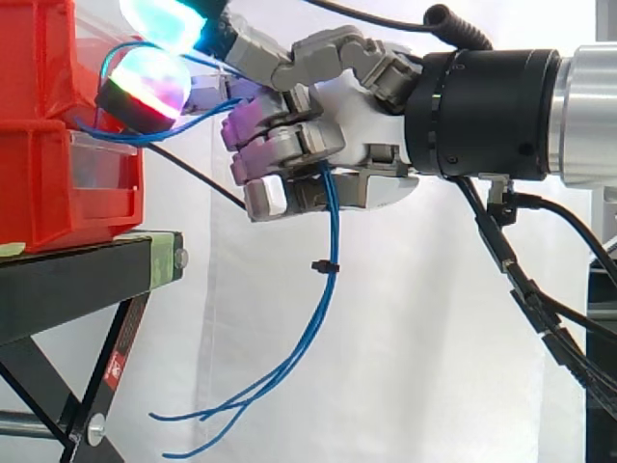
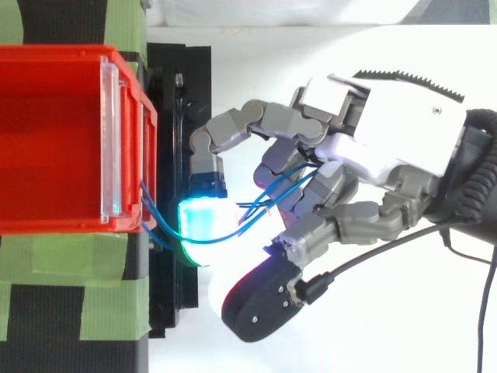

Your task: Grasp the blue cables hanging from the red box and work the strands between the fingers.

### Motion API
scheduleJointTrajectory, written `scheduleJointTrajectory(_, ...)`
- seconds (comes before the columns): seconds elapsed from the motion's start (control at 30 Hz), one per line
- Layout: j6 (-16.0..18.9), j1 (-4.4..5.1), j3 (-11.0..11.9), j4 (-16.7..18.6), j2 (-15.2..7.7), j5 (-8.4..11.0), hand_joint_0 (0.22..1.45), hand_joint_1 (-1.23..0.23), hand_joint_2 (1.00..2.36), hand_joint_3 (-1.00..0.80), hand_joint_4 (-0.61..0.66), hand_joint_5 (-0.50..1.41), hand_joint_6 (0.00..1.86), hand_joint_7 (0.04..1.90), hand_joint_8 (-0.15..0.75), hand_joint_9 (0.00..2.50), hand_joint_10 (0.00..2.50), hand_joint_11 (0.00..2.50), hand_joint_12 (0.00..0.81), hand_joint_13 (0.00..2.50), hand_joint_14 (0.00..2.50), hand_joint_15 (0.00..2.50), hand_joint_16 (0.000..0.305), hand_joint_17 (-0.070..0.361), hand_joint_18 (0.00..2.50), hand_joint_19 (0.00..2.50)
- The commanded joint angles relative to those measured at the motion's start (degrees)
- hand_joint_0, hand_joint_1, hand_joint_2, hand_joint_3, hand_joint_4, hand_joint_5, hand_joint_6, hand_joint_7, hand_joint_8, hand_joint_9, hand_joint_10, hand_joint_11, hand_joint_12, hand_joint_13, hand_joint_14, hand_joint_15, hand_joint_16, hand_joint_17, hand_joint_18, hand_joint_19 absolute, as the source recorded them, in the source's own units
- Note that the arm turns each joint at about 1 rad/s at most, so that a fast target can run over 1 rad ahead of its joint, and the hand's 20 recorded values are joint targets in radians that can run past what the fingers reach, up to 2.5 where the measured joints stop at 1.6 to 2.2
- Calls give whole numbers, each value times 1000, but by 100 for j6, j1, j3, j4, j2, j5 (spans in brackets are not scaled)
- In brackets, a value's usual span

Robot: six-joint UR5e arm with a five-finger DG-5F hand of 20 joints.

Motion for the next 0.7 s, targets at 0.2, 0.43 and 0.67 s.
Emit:
scheduleJointTrajectory(0.2,-474,1,-1,-36,4,47,693,-622,1000,-1000,241,261,534,1268,499,1881,2500,2500,704,2081,2500,1737,286,215,2500,727)
scheduleJointTrajectory(0.43,-482,1,-1,-36,-5,249,756,-618,1000,-1000,211,314,529,1285,499,1881,2500,2500,704,2081,2500,1737,286,215,2500,727)
scheduleJointTrajectory(0.67,-491,1,-1,-18,-5,337,889,-661,1014,-633,158,434,336,1382,499,1881,2500,2500,704,2081,2500,1737,286,215,2500,727)
